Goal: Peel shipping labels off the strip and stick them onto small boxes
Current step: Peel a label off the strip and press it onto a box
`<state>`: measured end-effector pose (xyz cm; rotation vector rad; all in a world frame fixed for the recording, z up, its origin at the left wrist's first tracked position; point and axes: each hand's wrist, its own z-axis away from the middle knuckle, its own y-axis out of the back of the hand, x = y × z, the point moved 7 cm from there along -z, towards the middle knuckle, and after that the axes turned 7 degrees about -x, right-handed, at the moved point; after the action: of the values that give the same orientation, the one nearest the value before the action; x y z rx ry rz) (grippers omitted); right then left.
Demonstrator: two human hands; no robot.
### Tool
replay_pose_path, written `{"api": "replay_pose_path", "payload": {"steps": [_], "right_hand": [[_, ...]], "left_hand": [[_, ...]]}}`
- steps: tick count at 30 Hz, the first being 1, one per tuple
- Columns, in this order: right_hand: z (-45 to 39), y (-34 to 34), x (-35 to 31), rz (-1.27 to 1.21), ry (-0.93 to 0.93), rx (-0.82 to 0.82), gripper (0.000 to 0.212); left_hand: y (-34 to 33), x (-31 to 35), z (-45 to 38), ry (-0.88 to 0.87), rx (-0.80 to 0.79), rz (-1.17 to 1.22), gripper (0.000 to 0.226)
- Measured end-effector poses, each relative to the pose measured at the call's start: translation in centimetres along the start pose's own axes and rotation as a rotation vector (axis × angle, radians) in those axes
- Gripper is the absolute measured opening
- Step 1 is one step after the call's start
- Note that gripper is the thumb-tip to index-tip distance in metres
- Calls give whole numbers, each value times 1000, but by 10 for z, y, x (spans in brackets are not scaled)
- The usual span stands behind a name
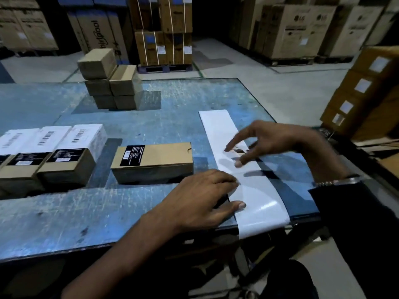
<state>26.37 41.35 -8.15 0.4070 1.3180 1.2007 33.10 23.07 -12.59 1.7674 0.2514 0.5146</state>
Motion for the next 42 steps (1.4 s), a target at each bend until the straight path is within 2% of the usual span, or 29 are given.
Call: {"api": "replay_pose_path", "payload": {"steps": [2,4,7,10,15,20,23,26,29,32,34,35,38,42], "right_hand": [[12,-14,22,6,-33,28,60],[20,-24,33,-38,-8,83,62],[26,-32,40,-67,43,169,52],[29,-34,40,-21,79,267,32],[39,-15,30,112,125,604,9],[30,33,16,22,146,938,14],[1,78,19,-36,155,1031,25],[-39,124,33,-206,144,1076,25],[-92,155,67,-491,0,1016,16],[-150,167,116,-843,-154,920,28],[-178,161,135,-981,-187,790,16],[-190,155,141,-1040,-193,713,18],[-213,141,152,-1282,-173,523,51],[-225,124,142,-1255,-109,361,69]], "left_hand": [[-3,-1,2,1,6,-9,50],[-4,-2,5,7,22,7,49],[-4,-3,6,28,26,48,47],[-4,-4,6,48,22,58,47],[0,-2,10,35,80,65,40],[4,1,11,-3,159,75,26],[1,-4,9,16,138,68,41],[-5,-8,7,57,88,80,59],[-7,-10,5,77,53,106,59],[-7,-16,1,110,33,151,50],[-8,-19,-2,120,41,166,45],[-10,-20,-3,123,43,164,44],[-14,-24,-4,119,34,152,45],[-15,-23,-4,112,28,165,44]]}}
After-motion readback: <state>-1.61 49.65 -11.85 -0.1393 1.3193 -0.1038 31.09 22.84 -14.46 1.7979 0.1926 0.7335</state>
